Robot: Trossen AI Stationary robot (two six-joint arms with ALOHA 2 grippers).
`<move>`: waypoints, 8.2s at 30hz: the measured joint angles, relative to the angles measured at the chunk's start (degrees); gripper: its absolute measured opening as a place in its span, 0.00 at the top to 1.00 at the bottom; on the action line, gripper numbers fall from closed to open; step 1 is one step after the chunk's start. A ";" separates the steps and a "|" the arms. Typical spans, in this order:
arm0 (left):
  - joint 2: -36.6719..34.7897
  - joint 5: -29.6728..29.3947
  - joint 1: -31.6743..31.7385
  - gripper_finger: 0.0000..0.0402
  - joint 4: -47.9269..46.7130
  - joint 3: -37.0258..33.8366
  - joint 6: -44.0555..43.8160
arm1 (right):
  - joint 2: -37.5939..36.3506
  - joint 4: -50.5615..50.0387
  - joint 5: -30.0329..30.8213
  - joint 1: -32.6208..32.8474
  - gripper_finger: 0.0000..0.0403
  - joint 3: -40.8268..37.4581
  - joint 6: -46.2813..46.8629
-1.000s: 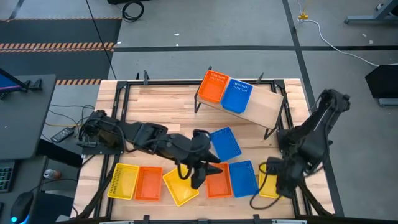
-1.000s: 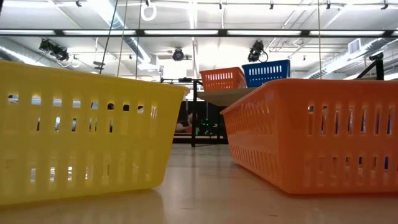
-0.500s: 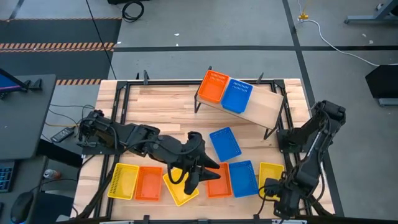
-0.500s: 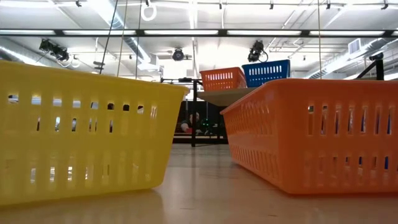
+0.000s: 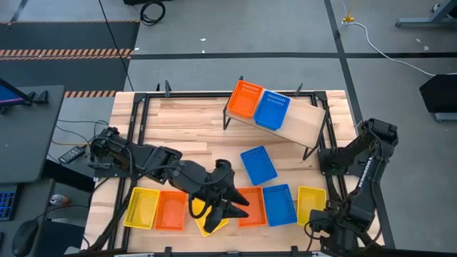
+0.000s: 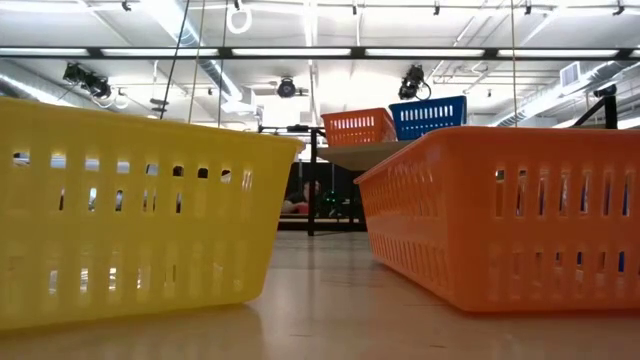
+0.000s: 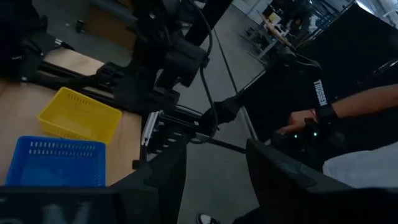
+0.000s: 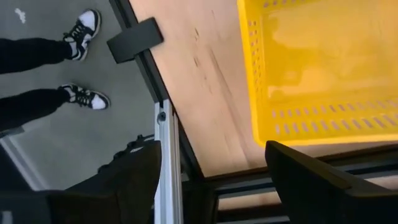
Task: Stack baskets on shelf by color
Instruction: Put the right yellow basket on the shelf, then stack the bottom blue basket on the blue basket on the shelf
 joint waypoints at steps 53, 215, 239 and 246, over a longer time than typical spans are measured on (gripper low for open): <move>0.29 -11.61 2.94 0.57 4.02 0.00 -4.64 | -2.94 -11.12 4.94 -1.45 0.99 2.10 -17.62; 13.38 -1.93 -0.23 0.57 -10.06 -0.02 -4.71 | -17.86 -7.17 -1.34 -24.10 0.54 3.89 -34.30; 6.82 -3.86 -0.68 0.57 0.66 0.04 -8.97 | -9.96 23.85 0.97 -18.69 0.54 -14.43 -44.01; 6.71 -3.89 -0.66 0.57 0.85 0.02 -12.10 | -5.10 24.11 0.76 -18.61 0.53 -14.43 -44.93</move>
